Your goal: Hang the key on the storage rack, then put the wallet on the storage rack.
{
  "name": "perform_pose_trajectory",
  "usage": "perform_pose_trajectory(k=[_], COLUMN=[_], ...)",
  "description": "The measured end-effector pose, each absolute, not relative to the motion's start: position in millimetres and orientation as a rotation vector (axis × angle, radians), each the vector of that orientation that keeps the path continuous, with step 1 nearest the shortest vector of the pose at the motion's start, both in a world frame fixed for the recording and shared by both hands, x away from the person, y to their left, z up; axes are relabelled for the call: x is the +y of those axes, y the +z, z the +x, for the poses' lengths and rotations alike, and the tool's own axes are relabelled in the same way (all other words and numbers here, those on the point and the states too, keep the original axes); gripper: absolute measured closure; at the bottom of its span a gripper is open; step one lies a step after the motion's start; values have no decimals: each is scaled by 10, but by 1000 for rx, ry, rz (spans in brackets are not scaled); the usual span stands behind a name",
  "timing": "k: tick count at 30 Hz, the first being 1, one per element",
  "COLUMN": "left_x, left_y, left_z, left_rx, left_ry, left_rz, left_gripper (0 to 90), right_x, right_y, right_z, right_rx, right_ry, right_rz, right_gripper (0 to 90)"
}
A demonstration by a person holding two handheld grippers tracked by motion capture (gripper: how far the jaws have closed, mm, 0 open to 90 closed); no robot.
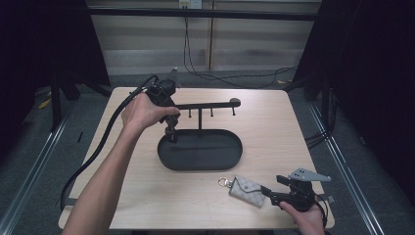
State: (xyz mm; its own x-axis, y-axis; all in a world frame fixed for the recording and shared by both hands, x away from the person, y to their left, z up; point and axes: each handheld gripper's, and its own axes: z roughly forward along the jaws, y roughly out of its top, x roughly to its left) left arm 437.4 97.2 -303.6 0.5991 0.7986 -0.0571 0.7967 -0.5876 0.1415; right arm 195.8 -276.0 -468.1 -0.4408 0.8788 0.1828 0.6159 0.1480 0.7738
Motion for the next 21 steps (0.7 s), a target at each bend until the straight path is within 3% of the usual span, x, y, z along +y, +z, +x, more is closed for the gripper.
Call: perform_pose_trajectory(k=[9, 21], left_x=[1199, 1447], left_y=[-3118, -3098], left_z=[4283, 4010], left_rx=[1313, 1126], left_ry=[-7, 15], left_rz=[2635, 2564], left_gripper=[242, 190], right_x=[-2755, -2755], right_y=[-4683, -4684], right_z=[1954, 1953], right_rx=[2119, 2119], right_ry=[1180, 1176], right_rz=[1444, 1450], right_gripper=[235, 236])
